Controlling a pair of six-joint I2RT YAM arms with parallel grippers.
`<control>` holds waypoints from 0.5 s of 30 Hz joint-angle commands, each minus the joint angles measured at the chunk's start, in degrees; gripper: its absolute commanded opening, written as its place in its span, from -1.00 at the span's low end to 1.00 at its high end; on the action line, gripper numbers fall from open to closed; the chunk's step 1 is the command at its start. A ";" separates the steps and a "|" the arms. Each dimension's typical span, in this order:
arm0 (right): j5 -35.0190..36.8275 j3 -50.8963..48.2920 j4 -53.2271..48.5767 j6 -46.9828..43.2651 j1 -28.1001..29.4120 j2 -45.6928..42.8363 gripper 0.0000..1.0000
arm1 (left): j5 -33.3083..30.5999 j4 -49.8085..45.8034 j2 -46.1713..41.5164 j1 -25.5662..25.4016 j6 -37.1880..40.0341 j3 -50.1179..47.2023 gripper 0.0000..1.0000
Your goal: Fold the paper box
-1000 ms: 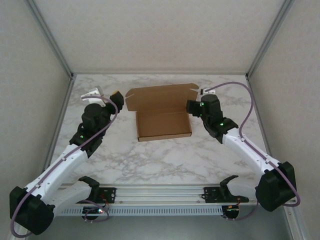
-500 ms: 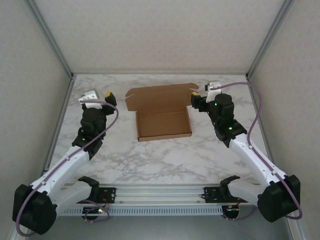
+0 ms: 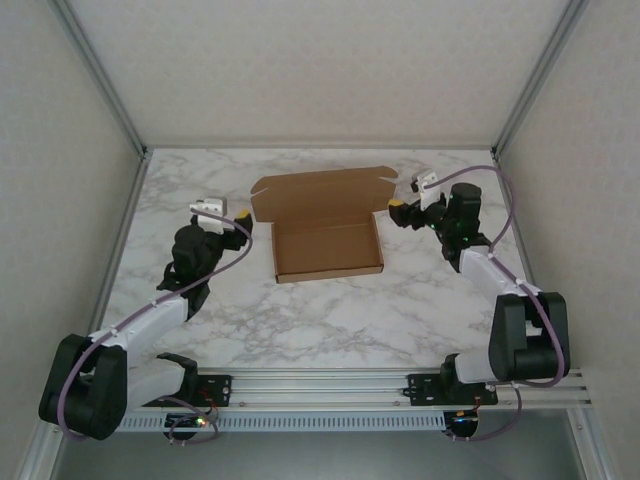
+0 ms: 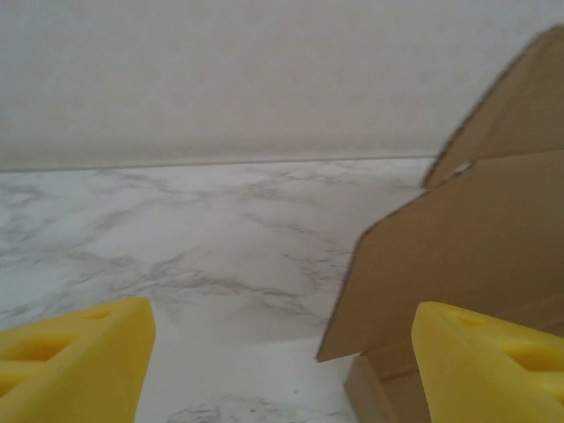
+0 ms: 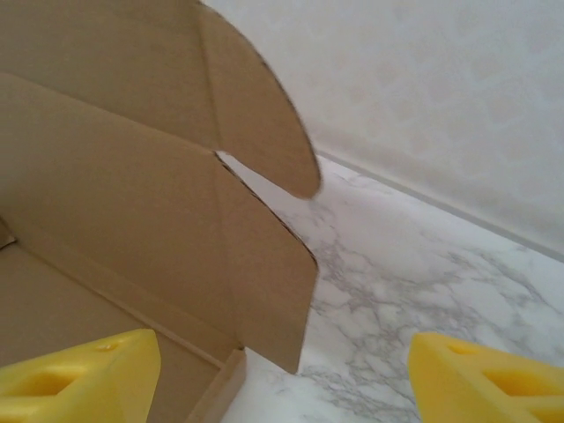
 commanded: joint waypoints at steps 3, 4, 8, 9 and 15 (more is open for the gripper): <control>-6.03 6.24 0.22 -2.73 -0.62 5.34 0.52 | 4.39 2.38 3.91 0.54 2.74 2.91 0.52; -6.22 7.61 -0.68 -2.82 -0.54 6.56 0.52 | 4.71 1.87 5.12 0.64 2.83 4.05 0.52; -5.55 11.06 -0.90 -3.39 -0.54 10.66 0.53 | 6.69 0.54 11.24 0.81 3.91 9.65 0.48; -5.76 11.80 -1.37 -3.54 -0.54 11.47 0.53 | 6.78 0.72 12.82 0.78 4.33 10.66 0.47; -10.26 17.20 -7.44 -6.28 -0.45 15.19 0.53 | 9.75 0.59 19.21 1.25 6.89 14.98 0.44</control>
